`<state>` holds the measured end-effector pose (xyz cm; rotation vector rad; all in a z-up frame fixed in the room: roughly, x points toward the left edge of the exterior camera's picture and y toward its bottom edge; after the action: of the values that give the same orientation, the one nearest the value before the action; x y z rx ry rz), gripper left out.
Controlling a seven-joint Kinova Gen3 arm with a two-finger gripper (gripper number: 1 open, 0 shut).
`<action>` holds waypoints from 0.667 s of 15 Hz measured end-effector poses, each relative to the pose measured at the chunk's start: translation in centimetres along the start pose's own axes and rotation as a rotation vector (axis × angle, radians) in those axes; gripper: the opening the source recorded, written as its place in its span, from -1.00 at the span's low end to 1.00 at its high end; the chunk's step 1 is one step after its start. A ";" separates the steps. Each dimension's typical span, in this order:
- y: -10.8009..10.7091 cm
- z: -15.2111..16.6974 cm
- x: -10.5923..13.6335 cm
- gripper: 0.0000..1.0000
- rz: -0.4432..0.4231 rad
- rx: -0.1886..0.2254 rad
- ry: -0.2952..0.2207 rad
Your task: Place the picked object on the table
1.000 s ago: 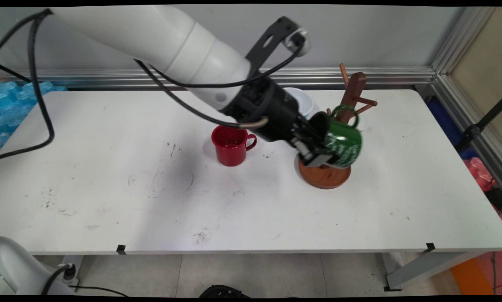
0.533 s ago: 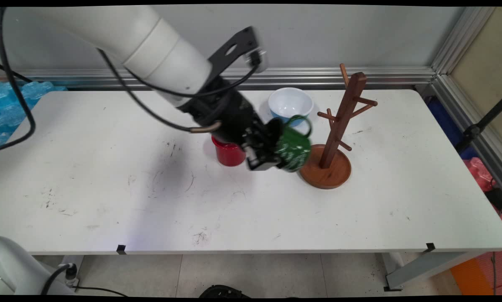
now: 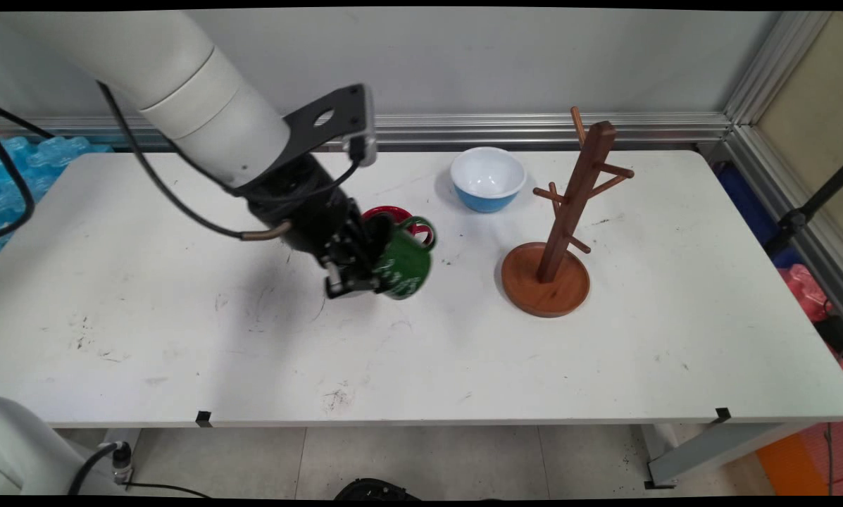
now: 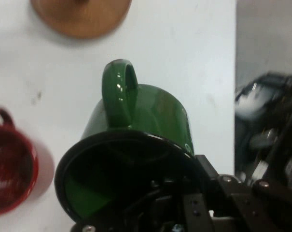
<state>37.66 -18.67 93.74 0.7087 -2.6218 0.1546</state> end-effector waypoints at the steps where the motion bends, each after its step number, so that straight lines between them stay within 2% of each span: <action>1: 0.0 0.1 -0.5 -1.00 0.013 0.013 -0.029; 5: 0.2 0.9 -2.0 -1.00 0.073 0.049 -0.124; 10: 0.5 2.4 -3.7 -1.00 0.165 0.060 -0.224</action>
<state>39.44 -17.02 89.99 0.5564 -2.9012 0.2138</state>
